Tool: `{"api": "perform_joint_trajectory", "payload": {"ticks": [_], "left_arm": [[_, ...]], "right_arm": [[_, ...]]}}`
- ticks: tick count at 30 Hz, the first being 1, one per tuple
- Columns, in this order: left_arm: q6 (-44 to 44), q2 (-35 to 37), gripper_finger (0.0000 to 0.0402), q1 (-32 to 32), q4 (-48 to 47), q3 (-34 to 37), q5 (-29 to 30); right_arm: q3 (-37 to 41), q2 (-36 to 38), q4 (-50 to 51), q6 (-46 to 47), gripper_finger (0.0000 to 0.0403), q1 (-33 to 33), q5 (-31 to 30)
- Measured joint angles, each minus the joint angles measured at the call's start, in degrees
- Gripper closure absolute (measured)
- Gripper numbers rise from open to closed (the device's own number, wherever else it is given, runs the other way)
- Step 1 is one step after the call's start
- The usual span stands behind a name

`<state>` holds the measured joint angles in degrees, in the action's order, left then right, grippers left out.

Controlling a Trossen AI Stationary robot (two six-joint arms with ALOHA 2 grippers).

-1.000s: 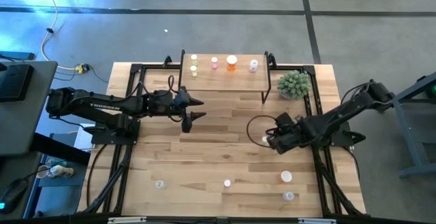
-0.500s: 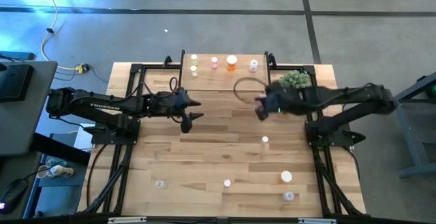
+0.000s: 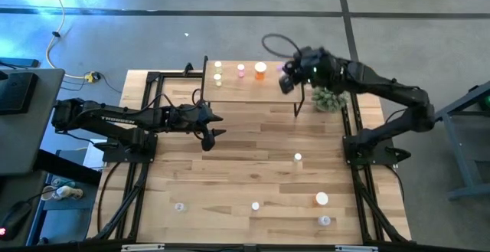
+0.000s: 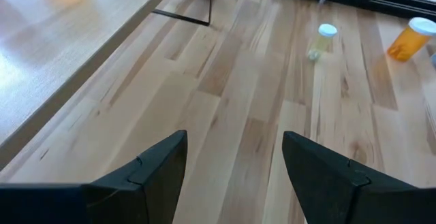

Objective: Pick and place medicine bottles onto shelf by color
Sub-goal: Put the top pink pill bottle aligned with the other pink pill bottle on the shelf

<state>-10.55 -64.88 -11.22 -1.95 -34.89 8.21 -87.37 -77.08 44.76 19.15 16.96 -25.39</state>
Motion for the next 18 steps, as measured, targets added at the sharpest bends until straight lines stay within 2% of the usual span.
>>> {"api": "perform_joint_trajectory", "payload": {"ticks": [8,18], "left_arm": [[-1.3,0.0,0.017,0.0,-0.2,0.0,0.0],[-1.3,0.0,0.017,0.0,-0.4,0.0,0.0]], "right_arm": [[-11.5,-7.7,3.9,-1.4,0.0304,6.0,5.8],[-25.6,-20.7,16.5,-2.3,0.0304,7.4,9.4]]}}
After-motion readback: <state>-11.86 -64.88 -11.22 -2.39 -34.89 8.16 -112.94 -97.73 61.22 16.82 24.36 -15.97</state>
